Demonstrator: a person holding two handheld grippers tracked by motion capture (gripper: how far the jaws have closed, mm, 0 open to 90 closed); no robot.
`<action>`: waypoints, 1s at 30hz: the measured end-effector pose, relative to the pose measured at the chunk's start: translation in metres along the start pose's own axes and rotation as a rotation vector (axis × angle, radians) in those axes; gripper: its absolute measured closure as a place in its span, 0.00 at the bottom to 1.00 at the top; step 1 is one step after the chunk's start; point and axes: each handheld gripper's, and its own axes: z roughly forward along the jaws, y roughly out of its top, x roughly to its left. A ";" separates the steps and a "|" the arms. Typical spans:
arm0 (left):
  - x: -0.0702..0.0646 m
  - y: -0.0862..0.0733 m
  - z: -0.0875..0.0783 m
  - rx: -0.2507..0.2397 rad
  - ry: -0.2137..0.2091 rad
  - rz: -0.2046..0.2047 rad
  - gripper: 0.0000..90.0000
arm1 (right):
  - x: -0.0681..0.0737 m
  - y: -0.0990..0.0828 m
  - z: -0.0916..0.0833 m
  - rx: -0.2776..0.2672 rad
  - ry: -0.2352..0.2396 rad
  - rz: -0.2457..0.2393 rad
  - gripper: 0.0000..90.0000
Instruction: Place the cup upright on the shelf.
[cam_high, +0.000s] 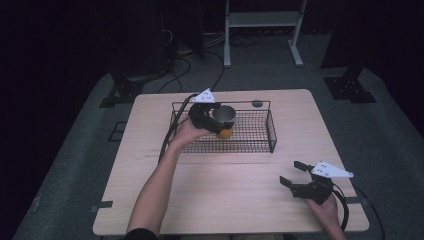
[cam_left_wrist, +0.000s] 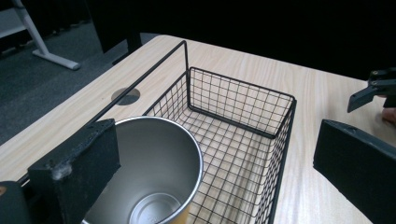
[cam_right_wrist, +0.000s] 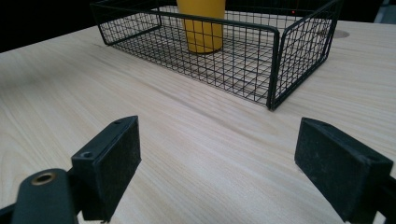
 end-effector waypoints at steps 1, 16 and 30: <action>-0.001 -0.001 0.000 -0.001 -0.001 0.000 0.00 | 0.000 0.000 0.000 0.000 -0.001 0.000 0.15; -0.020 -0.001 -0.008 -0.034 -0.042 0.028 0.00 | 0.000 0.000 0.000 0.004 -0.002 -0.002 0.15; -0.035 -0.006 -0.011 -0.028 -0.059 0.061 0.00 | 0.001 0.000 0.000 0.005 0.000 -0.003 0.15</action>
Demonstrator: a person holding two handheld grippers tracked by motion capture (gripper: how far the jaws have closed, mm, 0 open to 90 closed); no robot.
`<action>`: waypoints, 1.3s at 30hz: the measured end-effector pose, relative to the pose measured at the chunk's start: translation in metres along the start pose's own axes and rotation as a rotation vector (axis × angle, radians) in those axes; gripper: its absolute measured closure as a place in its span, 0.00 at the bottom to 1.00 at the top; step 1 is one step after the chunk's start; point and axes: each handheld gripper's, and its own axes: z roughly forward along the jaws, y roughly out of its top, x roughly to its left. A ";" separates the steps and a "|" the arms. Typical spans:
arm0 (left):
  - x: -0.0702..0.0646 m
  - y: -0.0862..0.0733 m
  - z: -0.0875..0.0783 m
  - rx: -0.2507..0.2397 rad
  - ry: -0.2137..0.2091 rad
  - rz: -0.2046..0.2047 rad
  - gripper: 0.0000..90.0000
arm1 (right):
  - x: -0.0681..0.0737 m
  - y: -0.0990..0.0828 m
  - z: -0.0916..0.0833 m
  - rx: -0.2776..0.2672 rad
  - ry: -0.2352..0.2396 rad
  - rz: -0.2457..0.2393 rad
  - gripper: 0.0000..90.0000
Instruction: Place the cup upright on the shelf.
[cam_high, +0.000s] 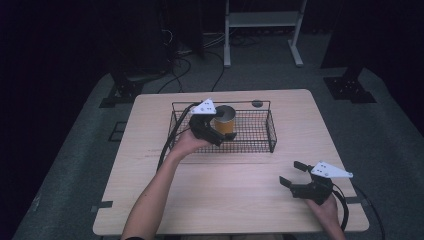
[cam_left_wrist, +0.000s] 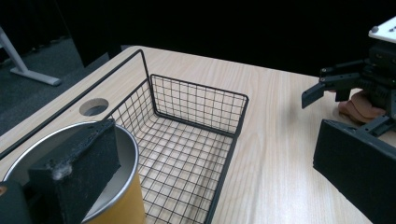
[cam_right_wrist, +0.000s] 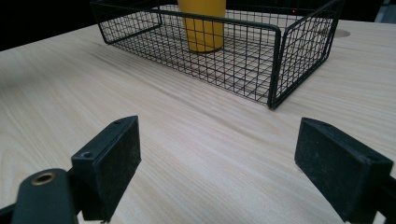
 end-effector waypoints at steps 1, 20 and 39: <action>0.000 0.000 0.000 0.008 0.002 -0.001 0.01 | 0.000 0.000 0.000 0.000 0.000 0.001 0.15; -0.016 -0.013 -0.018 -0.021 -0.002 -0.001 0.01 | 0.000 0.000 0.000 0.000 -0.002 0.005 0.15; -0.037 -0.041 -0.032 -0.075 -0.002 -0.035 0.01 | 0.000 0.000 0.000 0.003 -0.005 0.002 0.15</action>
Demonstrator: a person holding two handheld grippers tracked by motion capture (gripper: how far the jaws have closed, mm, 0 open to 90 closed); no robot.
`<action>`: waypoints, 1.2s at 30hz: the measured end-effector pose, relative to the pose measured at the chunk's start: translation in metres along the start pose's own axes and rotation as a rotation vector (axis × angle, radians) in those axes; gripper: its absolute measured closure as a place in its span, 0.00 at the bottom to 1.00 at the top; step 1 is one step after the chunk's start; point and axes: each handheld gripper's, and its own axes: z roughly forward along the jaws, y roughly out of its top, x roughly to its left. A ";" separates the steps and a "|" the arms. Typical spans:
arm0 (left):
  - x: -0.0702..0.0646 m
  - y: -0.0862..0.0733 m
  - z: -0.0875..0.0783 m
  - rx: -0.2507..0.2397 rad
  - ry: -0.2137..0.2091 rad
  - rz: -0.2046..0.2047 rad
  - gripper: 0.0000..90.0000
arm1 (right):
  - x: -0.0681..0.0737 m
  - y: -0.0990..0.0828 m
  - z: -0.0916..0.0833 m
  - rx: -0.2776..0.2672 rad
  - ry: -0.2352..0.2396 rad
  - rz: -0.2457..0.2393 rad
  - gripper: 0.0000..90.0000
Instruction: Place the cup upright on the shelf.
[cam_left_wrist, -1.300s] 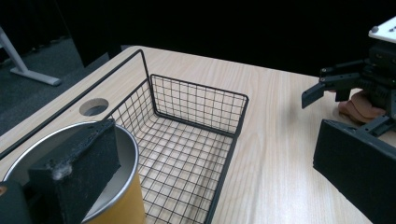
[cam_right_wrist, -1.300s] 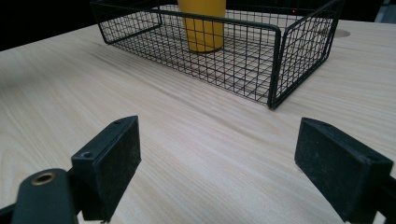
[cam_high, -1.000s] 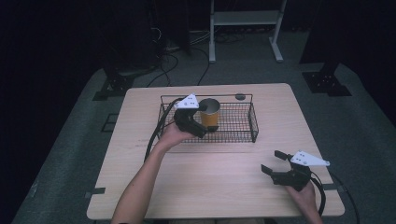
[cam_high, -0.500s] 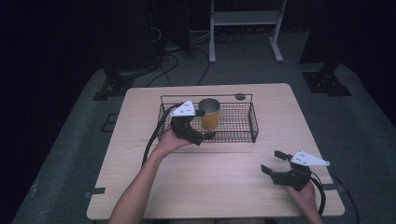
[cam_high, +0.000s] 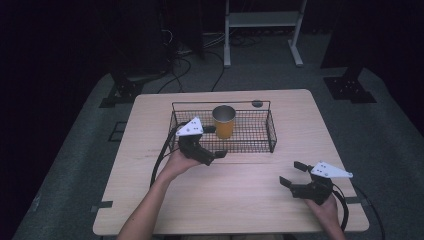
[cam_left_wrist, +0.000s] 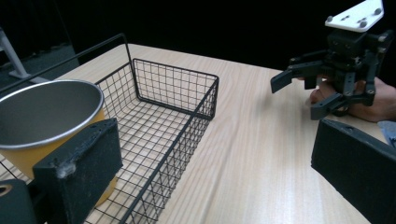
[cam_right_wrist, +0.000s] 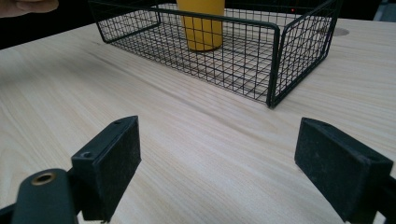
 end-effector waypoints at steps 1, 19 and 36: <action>-0.002 -0.001 -0.001 -0.003 0.001 0.003 0.01 | 0.000 0.000 0.000 0.001 -0.001 -0.001 0.15; -0.026 -0.014 -0.013 -0.035 0.005 0.014 0.01 | 0.000 0.000 0.000 0.003 -0.001 -0.002 0.15; -0.040 -0.031 -0.024 -0.056 0.022 -0.009 0.01 | 0.000 0.000 0.000 0.004 -0.001 -0.002 0.15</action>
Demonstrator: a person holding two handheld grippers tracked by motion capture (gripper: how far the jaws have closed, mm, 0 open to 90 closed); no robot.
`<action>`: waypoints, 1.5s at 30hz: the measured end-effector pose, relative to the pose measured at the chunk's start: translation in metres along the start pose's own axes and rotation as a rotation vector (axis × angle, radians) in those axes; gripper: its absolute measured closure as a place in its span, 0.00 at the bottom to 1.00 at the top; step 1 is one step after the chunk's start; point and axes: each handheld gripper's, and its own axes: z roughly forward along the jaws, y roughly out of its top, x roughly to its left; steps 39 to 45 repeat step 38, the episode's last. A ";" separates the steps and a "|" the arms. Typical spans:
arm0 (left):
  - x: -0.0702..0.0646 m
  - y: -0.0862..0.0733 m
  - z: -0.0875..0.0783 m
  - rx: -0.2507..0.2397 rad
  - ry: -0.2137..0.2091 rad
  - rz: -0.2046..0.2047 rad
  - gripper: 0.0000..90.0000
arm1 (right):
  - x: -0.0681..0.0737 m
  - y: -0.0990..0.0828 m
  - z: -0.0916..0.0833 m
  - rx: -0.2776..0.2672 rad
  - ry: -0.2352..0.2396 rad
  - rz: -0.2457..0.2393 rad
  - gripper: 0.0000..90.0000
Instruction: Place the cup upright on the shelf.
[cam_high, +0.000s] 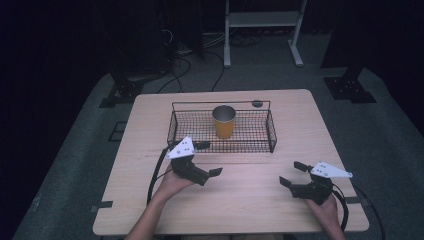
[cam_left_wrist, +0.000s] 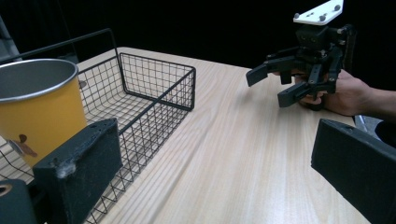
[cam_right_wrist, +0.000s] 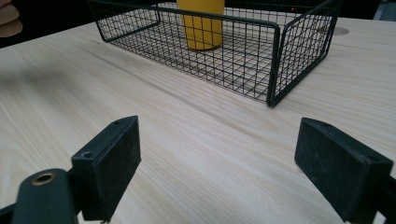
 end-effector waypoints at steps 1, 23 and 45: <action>0.000 0.000 0.000 0.005 -0.001 -0.001 0.01 | 0.000 0.000 0.000 0.000 0.000 0.000 0.15; -0.018 -0.020 -0.010 -0.019 0.020 -0.019 0.01 | 0.000 0.000 0.000 -0.001 -0.001 0.003 0.15; -0.031 -0.035 -0.017 -0.040 0.031 -0.039 0.01 | -0.001 0.000 -0.001 -0.007 0.000 0.006 0.15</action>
